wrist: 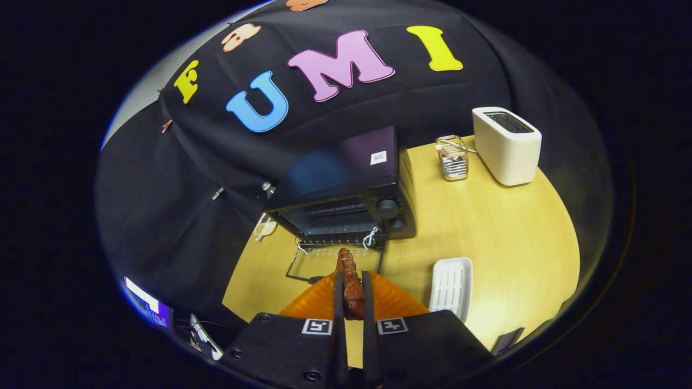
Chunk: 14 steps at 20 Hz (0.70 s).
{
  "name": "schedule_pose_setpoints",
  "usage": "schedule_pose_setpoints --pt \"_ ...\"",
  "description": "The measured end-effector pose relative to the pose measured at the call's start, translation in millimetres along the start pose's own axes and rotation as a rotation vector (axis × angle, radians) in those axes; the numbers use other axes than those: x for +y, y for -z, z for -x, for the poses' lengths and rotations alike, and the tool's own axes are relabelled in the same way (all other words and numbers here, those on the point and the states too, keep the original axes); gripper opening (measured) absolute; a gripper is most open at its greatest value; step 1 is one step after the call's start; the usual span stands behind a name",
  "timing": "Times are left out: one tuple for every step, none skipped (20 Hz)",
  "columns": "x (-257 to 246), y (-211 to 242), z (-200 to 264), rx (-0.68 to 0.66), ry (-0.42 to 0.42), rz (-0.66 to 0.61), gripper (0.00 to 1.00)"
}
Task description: Open the toaster oven, put the food inside, and close the toaster oven door.
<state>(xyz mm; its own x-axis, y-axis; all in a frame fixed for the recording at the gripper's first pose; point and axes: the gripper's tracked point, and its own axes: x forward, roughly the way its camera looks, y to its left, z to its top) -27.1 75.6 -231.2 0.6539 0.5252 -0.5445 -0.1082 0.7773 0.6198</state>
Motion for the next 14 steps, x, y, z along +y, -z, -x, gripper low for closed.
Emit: schedule_pose_setpoints --pt "9 0 -10 -0.015 0.004 -0.017 0.15" --pt "18 -1 -23 -0.036 0.007 -0.035 0.15" --pt "25 -4 -38 -0.057 0.013 -0.057 0.15" --pt "30 -5 -51 -0.076 0.021 -0.077 0.15" --pt "33 -8 -65 -0.095 0.033 -0.094 0.15" --pt "35 -9 -79 -0.109 0.042 -0.116 0.15" --pt "38 -10 -91 -0.117 0.043 -0.135 0.15" --pt "41 -11 -104 -0.123 0.045 -0.153 0.15" --pt "41 -12 -116 -0.130 0.051 -0.168 0.15" --pt "41 -13 -129 -0.140 0.057 -0.179 0.15" --pt "42 -14 -141 -0.147 0.061 -0.187 0.15" --pt "47 -13 -153 -0.154 0.063 -0.193 0.15" --pt "47 -13 -165 -0.162 0.061 -0.199 0.15" --pt "49 -12 -177 -0.165 0.057 -0.205 0.15"
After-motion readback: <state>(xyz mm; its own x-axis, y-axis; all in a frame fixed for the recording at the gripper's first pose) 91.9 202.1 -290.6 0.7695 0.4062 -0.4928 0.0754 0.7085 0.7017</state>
